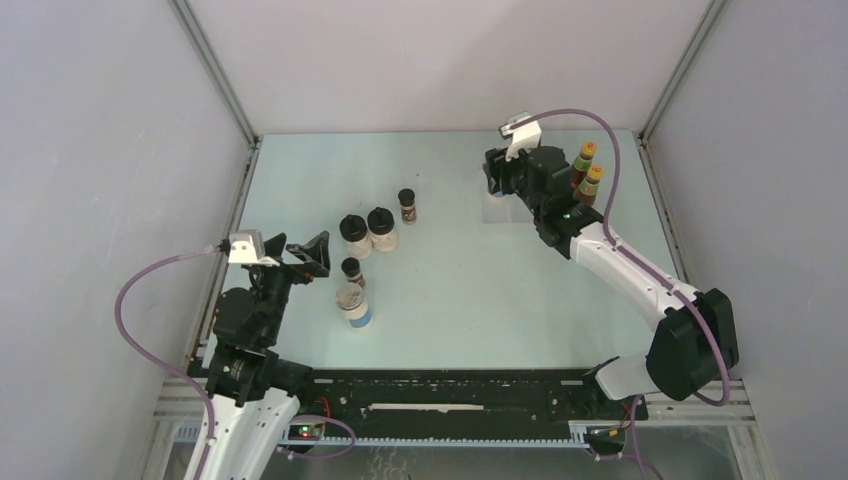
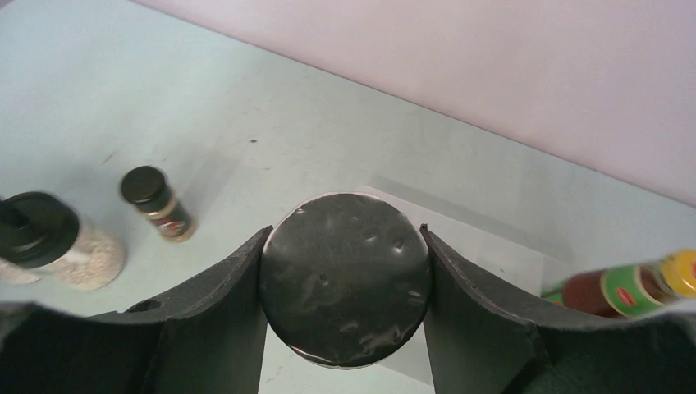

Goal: Organize the condiment bottles
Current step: Pick up the bottle from the center of the board, then place the bottle in the storage box.

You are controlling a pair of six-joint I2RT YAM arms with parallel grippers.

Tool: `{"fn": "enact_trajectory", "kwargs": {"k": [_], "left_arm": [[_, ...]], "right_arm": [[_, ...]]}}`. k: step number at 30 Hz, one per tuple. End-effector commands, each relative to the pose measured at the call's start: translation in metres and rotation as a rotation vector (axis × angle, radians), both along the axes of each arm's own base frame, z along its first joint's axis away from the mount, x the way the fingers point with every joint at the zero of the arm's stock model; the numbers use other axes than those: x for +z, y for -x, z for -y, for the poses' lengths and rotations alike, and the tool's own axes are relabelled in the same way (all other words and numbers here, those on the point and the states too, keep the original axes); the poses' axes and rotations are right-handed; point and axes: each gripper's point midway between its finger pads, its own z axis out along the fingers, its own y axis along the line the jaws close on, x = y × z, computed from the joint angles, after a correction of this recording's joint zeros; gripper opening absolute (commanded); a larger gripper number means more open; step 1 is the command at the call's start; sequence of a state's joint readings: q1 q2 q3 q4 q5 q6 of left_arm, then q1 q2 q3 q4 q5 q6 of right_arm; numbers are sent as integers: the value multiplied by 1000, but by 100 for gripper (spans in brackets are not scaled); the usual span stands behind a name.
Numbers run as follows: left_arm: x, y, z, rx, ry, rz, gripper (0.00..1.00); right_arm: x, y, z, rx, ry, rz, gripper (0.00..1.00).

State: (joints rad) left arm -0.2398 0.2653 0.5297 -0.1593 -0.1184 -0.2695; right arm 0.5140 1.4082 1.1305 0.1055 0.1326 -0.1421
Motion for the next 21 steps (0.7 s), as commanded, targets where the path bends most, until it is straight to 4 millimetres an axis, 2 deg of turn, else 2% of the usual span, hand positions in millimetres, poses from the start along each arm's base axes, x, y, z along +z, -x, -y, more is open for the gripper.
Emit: {"fn": "enact_trajectory", "kwargs": {"k": [1, 9, 21], "left_arm": [[0, 1, 4, -25, -15, 15, 100], [-1, 0, 4, -25, -17, 9, 100], [-4, -2, 4, -21, -20, -5, 100]], "right_arm": [[44, -16, 36, -121, -98, 117, 0], [35, -50, 90, -320, -113, 135, 0], [10, -92, 136, -452, -126, 102, 0]]}}
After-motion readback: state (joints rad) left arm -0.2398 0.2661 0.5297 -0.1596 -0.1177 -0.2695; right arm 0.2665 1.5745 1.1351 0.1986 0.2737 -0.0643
